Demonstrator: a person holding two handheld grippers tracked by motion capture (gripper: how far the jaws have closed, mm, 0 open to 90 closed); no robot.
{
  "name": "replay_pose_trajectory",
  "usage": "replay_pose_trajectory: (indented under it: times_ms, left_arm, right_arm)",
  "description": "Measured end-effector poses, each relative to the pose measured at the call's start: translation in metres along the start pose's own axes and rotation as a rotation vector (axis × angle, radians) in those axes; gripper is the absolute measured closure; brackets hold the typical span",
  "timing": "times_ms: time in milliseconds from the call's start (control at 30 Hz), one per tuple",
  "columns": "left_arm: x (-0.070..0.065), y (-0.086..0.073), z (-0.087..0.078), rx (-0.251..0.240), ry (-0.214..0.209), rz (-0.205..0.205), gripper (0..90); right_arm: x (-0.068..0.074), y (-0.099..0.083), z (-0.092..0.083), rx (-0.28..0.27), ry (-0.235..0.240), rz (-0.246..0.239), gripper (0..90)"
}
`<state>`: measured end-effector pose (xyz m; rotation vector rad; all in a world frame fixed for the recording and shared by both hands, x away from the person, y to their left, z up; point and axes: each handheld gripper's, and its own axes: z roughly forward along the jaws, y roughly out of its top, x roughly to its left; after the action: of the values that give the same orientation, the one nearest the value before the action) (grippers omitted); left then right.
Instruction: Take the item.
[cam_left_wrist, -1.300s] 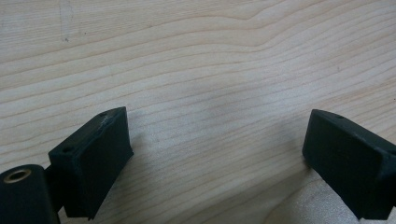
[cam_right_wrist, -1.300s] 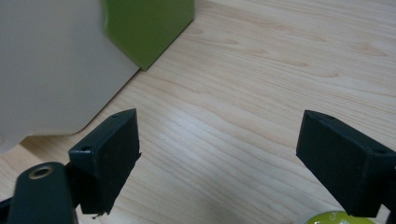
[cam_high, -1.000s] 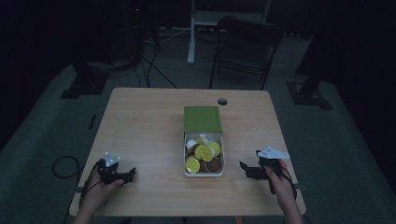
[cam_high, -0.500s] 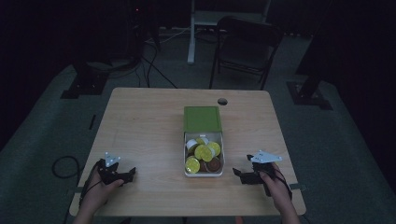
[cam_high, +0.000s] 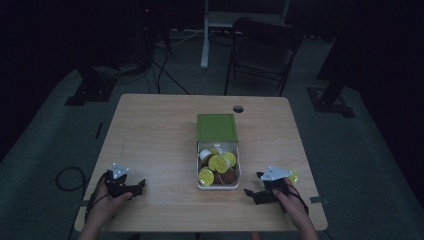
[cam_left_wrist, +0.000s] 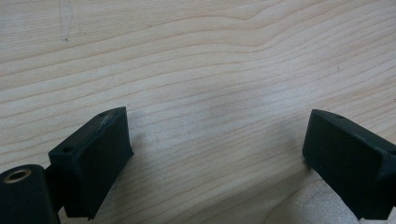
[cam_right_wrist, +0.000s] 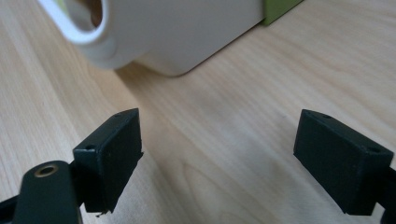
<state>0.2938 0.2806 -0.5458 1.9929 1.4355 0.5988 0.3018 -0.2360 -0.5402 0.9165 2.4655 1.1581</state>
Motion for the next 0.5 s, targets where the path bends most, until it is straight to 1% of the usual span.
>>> replay_pose_trajectory:
  times_ms: [100,267,300,433,500]
  left_arm:
    - [0.0,0.0,0.0,0.0,0.0,0.0,8.1]
    - [0.0,0.0,0.0,0.0,0.0,0.0,8.0]
    - [0.0,0.0,0.0,0.0,0.0,0.001,8.1]
    - [0.0,0.0,0.0,0.0,0.0,0.001,8.0]
    - [0.0,0.0,0.0,0.0,0.0,0.0,8.0]
  right_arm:
    - [0.0018,-0.0019,0.0039,0.02,0.012,-0.033,14.8]
    - [0.0021,-0.0036,0.0073,0.031,0.009,-0.054,14.8]
    - [0.0021,-0.0041,0.0084,0.032,0.006,-0.067,14.8]
    - [0.0029,-0.0037,0.0096,0.035,0.007,-0.096,14.8]
    - [0.0031,-0.0034,0.0104,0.042,0.009,-0.097,14.7]
